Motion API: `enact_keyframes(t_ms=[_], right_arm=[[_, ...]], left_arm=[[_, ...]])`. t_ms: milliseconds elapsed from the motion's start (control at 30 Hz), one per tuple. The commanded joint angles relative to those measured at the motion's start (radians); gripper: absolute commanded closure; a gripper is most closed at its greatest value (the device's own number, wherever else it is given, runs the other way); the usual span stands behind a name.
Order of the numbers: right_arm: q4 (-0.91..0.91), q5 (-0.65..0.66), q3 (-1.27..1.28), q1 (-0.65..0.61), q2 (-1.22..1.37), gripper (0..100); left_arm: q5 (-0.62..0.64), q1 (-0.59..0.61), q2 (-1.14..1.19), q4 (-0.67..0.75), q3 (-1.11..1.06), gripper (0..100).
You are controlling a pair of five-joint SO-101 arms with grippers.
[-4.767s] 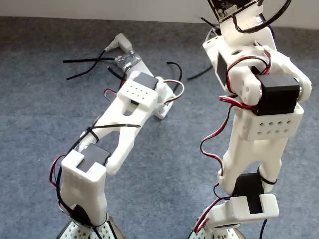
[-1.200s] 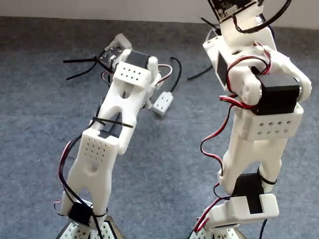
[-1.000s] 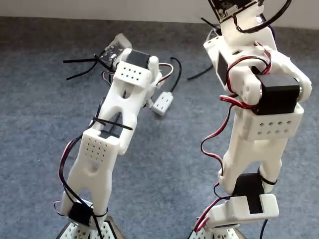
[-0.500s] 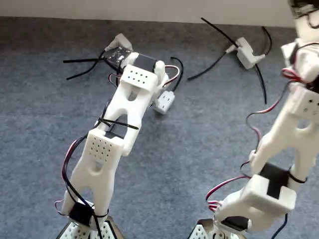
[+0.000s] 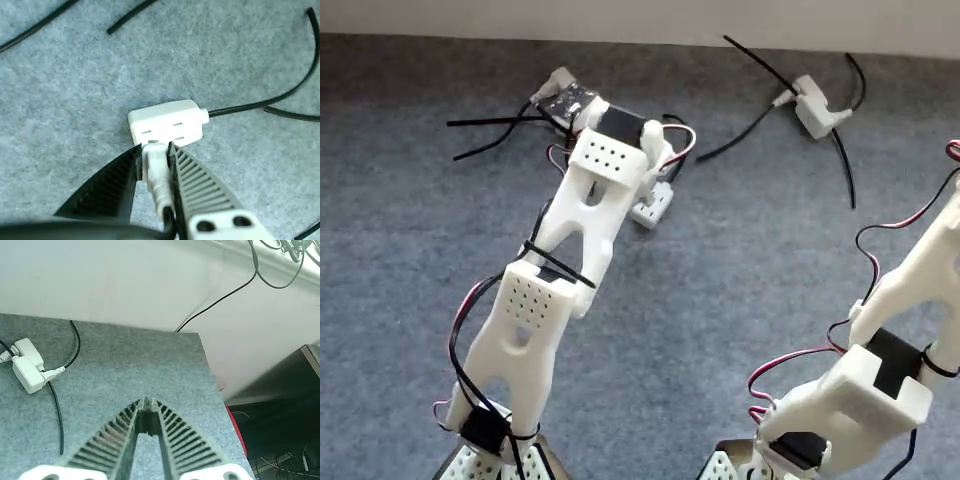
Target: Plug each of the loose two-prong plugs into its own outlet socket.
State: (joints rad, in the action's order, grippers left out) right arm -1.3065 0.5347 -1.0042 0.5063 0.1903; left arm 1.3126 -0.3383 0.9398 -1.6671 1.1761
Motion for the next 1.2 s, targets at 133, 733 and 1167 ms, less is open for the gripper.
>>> enact_keyframes(t_ms=[133, 733, 1167], right_arm=[[0.019, -0.012, -0.002, -0.042, -0.016, 99.0], [0.018, -0.012, -0.002, -0.062, -0.016, 99.0], [0.015, -0.012, -0.004, -0.088, -0.018, 99.0]], left_arm=[[-0.002, -0.012, 0.059, 0.061, 0.039, 99], [0.086, -0.022, 0.071, -0.014, 0.039, 99], [0.166, 0.018, 0.151, 0.061, 0.039, 99]])
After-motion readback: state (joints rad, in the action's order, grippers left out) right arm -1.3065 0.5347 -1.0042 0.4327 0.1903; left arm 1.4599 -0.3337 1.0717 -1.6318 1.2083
